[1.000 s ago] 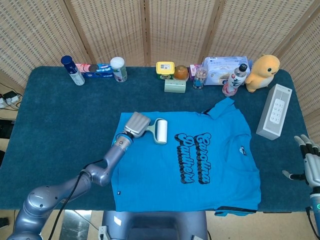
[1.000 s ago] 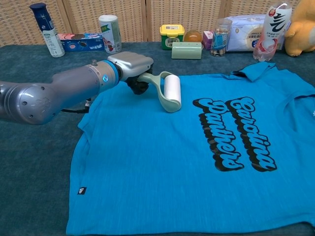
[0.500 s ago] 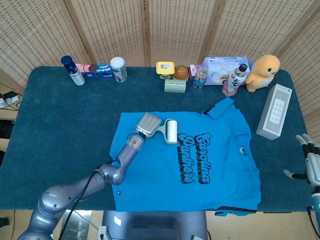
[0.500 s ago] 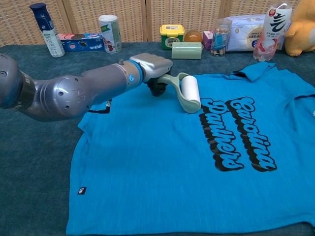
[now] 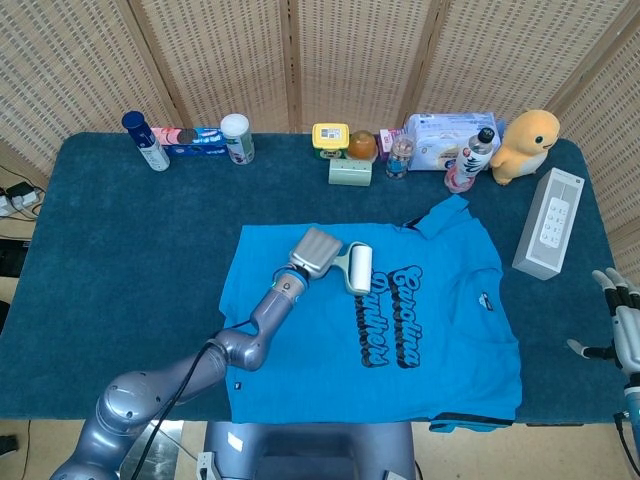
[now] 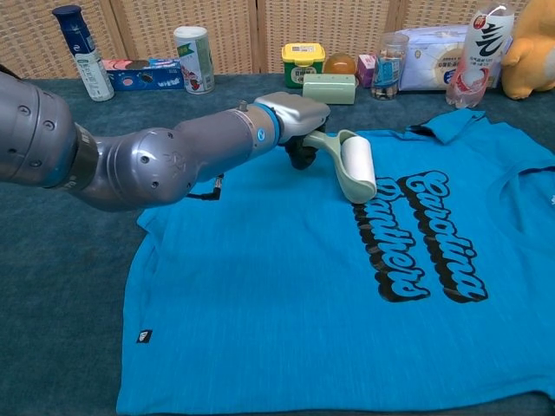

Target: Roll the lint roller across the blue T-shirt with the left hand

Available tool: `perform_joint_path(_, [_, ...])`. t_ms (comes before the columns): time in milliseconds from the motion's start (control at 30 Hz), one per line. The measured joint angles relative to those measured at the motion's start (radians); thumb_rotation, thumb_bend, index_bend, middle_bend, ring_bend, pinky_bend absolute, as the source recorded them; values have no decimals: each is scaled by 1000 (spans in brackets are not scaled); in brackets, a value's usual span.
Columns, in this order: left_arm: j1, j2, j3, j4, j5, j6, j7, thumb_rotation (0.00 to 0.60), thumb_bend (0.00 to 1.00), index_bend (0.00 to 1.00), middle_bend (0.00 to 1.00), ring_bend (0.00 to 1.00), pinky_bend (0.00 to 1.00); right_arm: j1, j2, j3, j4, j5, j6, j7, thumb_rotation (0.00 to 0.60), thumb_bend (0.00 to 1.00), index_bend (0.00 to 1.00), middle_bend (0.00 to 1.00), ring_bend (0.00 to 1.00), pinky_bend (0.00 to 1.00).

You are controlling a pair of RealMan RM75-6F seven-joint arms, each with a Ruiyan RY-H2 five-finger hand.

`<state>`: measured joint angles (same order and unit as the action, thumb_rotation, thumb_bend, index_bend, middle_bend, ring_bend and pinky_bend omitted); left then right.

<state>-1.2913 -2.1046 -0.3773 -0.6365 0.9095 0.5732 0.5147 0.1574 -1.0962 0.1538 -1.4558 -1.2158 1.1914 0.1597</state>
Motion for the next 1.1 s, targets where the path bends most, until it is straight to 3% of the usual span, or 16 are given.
perform_joint_path(500, [-10, 5, 18, 11, -76, -26, 96, 600, 649, 939, 883, 843, 997, 0, 1, 0, -6, -1, 4, -5, 600, 0, 25, 0, 0, 0])
perform_joint_path(1100, [106, 194, 110, -262, -238, 98, 276, 600, 649, 938, 883, 843, 997, 0, -1, -6, -19, -8, 11, -24, 600, 0, 25, 0, 0, 0])
